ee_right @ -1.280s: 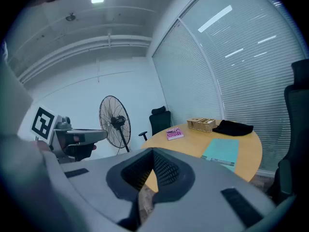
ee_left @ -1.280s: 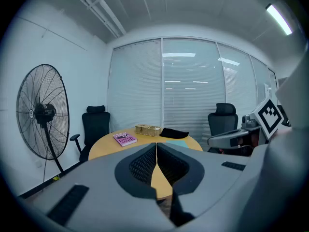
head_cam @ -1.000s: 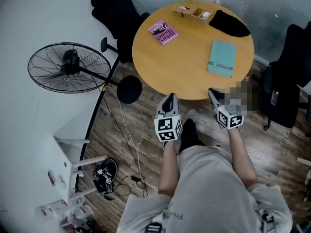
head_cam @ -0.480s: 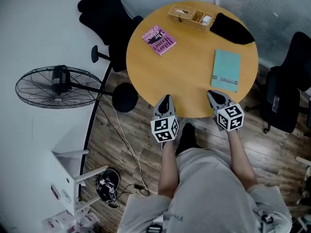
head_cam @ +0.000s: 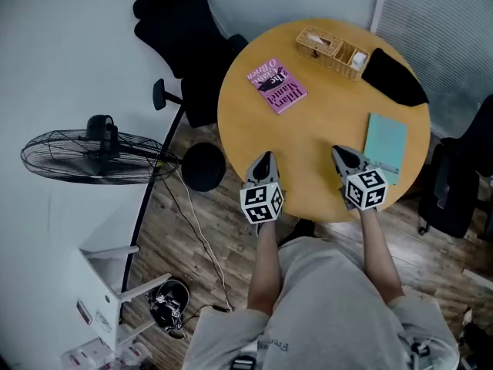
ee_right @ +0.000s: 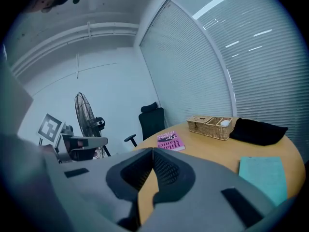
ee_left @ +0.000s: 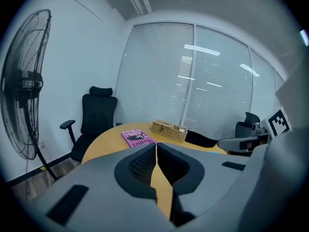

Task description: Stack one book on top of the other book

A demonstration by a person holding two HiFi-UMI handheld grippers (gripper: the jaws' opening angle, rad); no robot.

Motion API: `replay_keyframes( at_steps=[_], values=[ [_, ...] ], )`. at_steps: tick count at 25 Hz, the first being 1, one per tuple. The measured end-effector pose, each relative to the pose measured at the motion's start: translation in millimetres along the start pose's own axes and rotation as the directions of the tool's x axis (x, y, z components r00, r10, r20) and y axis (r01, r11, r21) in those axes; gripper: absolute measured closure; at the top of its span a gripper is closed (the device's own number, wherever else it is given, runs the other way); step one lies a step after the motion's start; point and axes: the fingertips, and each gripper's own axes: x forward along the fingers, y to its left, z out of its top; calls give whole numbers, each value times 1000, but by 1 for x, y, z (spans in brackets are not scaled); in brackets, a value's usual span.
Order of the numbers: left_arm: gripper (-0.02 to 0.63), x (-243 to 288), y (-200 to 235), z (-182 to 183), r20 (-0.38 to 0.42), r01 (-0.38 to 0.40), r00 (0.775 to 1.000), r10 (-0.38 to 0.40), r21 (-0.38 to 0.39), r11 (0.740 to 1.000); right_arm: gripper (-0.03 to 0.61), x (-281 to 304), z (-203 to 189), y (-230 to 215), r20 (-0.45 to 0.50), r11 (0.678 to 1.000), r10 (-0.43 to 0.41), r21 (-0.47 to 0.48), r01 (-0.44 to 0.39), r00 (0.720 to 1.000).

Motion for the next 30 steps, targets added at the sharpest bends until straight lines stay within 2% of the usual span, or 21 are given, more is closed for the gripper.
replay_keyframes(
  at_steps=[7,14,22,23,26,30],
  values=[
    [583,48,37,22,-5,30,1000,-30,1,1000,560,53,23,-10,12,999,-31,-3,31,999],
    [581,90,71,38,-15,21,1000,-22,-24,999,558,100,45,-19,9,999,-37,-23,37,999],
    [580,150,96,53,-33,30,999,-32,-48,998,537,158,63,-42,-38,998,-29,-58,26,999],
    [571,158,98,53,-40,27,999,-29,-53,998,526,166,64,-47,-49,998,-26,-65,23,998],
    [477,183,105,44,-79,16,997,-22,-77,997,495,192,65,-58,-90,997,-11,-79,4,996],
    [424,216,119,28,-127,-13,992,-3,-130,991,416,227,59,-73,-166,994,18,-100,-35,986]
  ],
)
